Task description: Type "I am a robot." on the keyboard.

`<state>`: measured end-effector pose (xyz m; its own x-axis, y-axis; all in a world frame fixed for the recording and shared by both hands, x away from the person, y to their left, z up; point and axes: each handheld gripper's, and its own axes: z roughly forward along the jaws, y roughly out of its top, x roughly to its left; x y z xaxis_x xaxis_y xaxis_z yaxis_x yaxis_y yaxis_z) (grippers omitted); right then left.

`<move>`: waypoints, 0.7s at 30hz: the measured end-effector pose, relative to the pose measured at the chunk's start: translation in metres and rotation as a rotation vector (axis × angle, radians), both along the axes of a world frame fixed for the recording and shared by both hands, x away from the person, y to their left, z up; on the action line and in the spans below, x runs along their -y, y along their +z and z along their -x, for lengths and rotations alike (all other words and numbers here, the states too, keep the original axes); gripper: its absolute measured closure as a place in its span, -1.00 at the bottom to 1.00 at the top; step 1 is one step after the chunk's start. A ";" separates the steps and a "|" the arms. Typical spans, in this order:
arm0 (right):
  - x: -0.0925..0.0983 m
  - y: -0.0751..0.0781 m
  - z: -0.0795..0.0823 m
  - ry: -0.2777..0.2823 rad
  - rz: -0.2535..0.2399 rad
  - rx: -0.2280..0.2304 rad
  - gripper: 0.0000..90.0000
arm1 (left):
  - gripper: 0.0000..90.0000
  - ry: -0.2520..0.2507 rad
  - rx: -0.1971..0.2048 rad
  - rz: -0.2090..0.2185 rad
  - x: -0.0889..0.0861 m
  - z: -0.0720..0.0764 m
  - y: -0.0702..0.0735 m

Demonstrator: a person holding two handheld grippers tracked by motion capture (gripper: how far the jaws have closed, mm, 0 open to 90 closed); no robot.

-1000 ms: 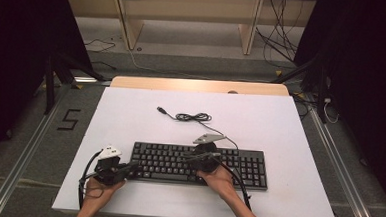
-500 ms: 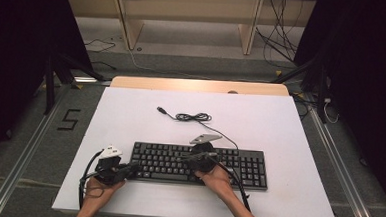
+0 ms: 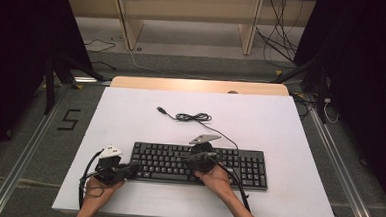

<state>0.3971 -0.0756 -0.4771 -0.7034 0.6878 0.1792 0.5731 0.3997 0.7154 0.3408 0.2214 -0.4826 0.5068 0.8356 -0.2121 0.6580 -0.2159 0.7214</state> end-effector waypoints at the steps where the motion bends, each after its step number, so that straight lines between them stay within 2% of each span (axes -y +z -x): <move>1: 0.000 -0.001 0.000 0.000 0.008 -0.003 1.00 | 0.98 0.005 -0.005 -0.001 0.001 0.000 -0.001; 17: -0.001 -0.003 0.001 -0.005 0.015 0.009 1.00 | 0.98 0.004 -0.014 0.006 -0.001 0.000 -0.002; 21: -0.001 -0.002 0.002 -0.008 0.011 0.004 1.00 | 0.97 0.006 0.001 0.014 0.000 0.001 0.000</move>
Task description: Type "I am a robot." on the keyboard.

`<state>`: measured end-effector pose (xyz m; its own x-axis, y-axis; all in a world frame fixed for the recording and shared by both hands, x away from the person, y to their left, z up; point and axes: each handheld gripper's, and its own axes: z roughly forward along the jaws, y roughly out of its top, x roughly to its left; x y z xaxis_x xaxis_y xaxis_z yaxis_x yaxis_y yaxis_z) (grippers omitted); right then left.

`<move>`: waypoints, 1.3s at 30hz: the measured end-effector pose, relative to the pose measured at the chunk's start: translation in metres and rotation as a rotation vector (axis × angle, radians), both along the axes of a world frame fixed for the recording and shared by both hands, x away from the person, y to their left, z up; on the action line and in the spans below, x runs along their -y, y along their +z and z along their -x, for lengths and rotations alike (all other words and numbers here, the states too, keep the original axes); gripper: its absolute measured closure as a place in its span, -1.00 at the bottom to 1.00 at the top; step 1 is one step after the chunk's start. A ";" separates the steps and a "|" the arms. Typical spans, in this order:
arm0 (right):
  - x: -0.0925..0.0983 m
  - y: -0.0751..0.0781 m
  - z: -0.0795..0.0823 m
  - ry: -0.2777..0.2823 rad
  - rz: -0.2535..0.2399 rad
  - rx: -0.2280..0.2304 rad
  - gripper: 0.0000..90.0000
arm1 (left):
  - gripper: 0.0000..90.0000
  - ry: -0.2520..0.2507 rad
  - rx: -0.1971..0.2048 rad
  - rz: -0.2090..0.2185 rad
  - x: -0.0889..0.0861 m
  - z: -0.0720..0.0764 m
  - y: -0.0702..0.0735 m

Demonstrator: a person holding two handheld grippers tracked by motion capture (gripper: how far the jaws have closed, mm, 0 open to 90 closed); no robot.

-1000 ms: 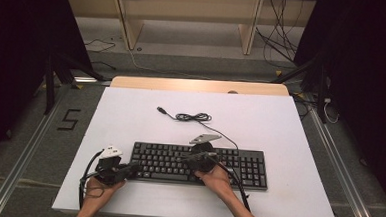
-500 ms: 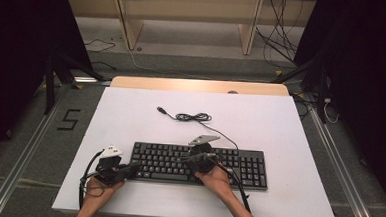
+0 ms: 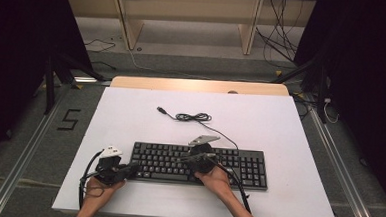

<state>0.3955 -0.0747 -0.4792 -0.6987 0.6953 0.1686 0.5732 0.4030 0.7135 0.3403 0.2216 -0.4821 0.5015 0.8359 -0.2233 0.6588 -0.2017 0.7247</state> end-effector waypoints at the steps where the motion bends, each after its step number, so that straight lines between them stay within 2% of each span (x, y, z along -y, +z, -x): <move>1: 0.001 0.001 0.000 -0.005 -0.011 -0.012 1.00 | 0.97 0.000 0.000 0.000 0.000 0.000 0.000; 4: 0.001 0.001 0.000 -0.005 -0.011 -0.012 1.00 | 0.93 -0.001 0.022 0.022 -0.001 0.001 0.003; 5: 0.003 0.004 0.000 -0.007 -0.031 -0.009 0.93 | 0.93 -0.001 0.022 0.022 -0.001 0.001 0.003; 6: 0.003 0.004 0.000 -0.007 -0.031 -0.009 0.93 | 0.93 -0.002 0.036 0.034 -0.001 0.003 0.005; 8: 0.006 0.006 0.000 -0.009 -0.047 -0.005 0.93 | 0.89 -0.002 0.036 0.034 -0.001 0.003 0.005; 14: 0.006 0.006 0.000 -0.009 -0.047 -0.005 0.90 | 0.89 -0.002 0.036 0.034 -0.001 0.003 0.005; 15: 0.006 0.006 0.000 -0.009 -0.047 -0.005 0.90 | 0.89 -0.021 0.072 0.121 -0.001 0.005 0.011; 16: 0.006 0.006 0.000 -0.009 -0.047 -0.005 0.90 | 0.21 -0.021 0.072 0.121 -0.001 0.005 0.011; 17: 0.010 0.019 0.009 0.043 -0.130 0.000 0.90 | 0.21 -0.021 0.072 0.121 -0.001 0.005 0.011; 18: 0.010 0.019 0.009 0.043 -0.130 0.000 0.18 | 0.21 -0.021 0.072 0.121 -0.001 0.005 0.011; 24: 0.010 0.019 0.009 0.043 -0.130 0.000 0.18 | 0.21 -0.019 0.072 0.126 -0.001 0.005 0.011; 26: 0.010 0.019 0.010 0.048 -0.131 -0.001 0.18 | 0.15 -0.019 0.072 0.126 -0.001 0.005 0.011; 31: 0.010 0.020 0.012 0.054 -0.138 -0.004 0.01 | 0.00 -0.013 0.079 0.141 -0.001 0.005 0.012; 39: 0.009 0.023 0.020 0.083 -0.141 -0.001 -0.02 | -0.13 -0.012 0.106 0.166 -0.001 0.006 0.014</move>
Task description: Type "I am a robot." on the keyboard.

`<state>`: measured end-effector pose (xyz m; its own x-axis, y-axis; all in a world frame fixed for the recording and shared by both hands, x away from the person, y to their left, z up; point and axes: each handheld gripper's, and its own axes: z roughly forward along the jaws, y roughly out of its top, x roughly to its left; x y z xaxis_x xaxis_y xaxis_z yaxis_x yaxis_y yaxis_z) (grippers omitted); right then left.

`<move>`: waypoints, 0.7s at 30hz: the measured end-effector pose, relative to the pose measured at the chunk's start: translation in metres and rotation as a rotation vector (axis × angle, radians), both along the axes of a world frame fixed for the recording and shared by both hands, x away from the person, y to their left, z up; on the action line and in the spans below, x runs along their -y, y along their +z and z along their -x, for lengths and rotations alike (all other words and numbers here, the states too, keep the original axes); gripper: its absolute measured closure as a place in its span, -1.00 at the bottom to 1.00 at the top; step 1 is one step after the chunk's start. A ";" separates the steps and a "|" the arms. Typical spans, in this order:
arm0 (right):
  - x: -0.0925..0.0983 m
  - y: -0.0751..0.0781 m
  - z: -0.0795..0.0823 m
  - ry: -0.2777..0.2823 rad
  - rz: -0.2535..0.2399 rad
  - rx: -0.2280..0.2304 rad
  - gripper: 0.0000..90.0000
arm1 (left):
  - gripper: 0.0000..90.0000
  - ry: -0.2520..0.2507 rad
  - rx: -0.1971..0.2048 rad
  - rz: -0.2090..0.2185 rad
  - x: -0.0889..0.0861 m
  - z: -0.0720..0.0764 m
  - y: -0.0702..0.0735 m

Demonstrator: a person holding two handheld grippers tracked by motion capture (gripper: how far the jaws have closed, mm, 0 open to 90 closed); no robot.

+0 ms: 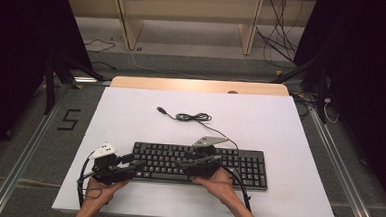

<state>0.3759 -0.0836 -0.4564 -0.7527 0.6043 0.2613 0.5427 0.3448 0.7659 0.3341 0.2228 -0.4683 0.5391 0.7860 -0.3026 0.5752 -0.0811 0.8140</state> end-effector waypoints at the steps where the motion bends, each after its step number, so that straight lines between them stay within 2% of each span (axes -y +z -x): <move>1: 0.000 0.000 0.001 0.003 0.000 0.002 -0.02 | -0.15 0.000 0.000 0.000 0.000 0.000 0.000; 10: 0.001 0.001 0.011 0.029 -0.005 0.000 0.03 | -0.24 -0.004 0.027 0.017 0.000 0.001 0.002; 21: 0.000 -0.004 0.023 0.065 0.014 0.002 0.57 | -0.36 -0.014 0.050 0.029 0.001 0.002 0.002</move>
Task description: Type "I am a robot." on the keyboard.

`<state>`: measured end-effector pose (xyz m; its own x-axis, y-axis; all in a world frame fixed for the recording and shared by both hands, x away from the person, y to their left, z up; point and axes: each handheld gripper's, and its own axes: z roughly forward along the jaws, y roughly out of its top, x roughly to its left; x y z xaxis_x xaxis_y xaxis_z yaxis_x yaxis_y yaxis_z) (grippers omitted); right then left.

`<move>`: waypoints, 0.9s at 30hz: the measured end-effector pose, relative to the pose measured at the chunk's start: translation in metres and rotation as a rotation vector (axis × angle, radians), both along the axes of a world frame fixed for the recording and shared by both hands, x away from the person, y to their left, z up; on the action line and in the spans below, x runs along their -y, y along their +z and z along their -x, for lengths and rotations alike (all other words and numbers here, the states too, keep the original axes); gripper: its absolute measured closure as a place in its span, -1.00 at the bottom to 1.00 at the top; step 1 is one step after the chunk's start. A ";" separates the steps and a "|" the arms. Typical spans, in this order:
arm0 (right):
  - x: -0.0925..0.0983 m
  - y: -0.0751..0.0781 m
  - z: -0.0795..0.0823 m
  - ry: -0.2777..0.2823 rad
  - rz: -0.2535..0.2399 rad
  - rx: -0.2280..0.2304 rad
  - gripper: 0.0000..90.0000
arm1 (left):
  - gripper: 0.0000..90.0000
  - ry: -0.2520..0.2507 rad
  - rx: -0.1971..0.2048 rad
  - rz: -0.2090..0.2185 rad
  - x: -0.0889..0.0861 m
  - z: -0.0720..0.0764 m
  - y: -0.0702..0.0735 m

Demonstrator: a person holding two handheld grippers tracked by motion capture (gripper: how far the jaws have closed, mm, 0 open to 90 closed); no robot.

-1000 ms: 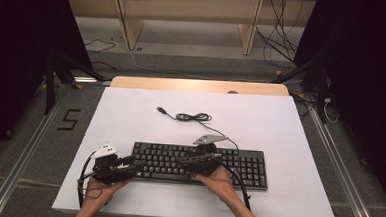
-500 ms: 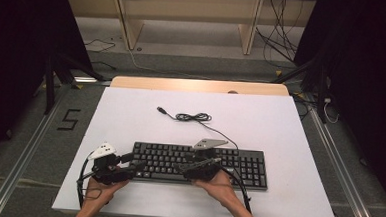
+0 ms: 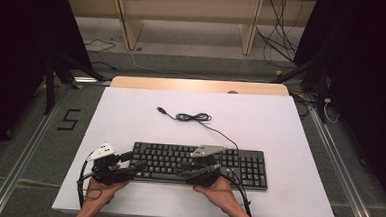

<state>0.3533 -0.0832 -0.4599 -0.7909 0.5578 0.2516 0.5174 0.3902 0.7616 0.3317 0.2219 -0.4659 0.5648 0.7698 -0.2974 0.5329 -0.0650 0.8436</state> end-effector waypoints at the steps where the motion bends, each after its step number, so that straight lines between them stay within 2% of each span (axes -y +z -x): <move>1: 0.000 -0.001 0.001 0.004 0.004 -0.002 0.63 | -0.36 -0.001 0.002 0.000 0.000 0.000 0.000; 8: -0.003 -0.006 0.004 0.022 0.036 -0.003 0.90 | -0.36 -0.006 0.010 -0.004 0.001 0.001 0.000; 12: -0.004 -0.009 0.003 0.020 0.051 -0.007 0.98 | -0.36 -0.006 0.011 -0.005 0.001 0.001 0.000; 27: -0.008 -0.019 0.003 0.018 0.103 -0.015 1.00 | -0.36 -0.011 0.014 -0.010 0.002 0.000 -0.001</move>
<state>0.3505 -0.0754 -0.4786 -0.7976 0.5670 0.2058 0.5208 0.4752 0.7091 0.3313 0.2197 -0.4665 0.5771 0.7665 -0.2818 0.5205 -0.0793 0.8502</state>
